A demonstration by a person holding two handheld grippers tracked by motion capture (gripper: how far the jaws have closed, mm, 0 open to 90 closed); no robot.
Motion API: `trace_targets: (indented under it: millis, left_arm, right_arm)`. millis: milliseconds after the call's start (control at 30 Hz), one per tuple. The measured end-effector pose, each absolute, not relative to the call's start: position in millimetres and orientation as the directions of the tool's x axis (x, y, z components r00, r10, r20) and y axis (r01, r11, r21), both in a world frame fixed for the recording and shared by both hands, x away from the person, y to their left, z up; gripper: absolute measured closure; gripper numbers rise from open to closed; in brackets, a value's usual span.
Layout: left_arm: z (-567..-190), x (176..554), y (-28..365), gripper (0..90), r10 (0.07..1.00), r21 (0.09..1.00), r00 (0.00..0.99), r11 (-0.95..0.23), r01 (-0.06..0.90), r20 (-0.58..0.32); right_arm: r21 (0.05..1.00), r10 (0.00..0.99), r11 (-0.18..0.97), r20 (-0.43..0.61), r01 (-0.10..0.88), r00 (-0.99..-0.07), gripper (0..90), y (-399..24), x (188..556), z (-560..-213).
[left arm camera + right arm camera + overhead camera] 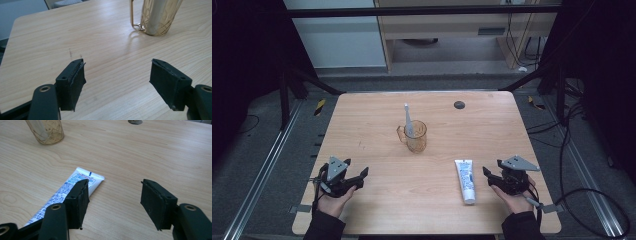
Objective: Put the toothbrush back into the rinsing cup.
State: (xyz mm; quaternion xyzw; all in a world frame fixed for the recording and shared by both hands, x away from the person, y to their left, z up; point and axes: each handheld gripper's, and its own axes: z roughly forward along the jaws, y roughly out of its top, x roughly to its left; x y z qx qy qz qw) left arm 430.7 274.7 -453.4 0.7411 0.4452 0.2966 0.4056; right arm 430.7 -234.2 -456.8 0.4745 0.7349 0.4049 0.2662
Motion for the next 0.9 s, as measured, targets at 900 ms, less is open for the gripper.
trace_targets:
  millis: [900]
  left_arm:
    - [-464.3,415.9,301.6,50.6,0.942,0.844,0.329,-0.226,0.487,0.062]
  right_arm:
    - [0.761,0.841,0.308,0.063,0.571,-0.538,73.4,-215.3,410.9,-470.0]
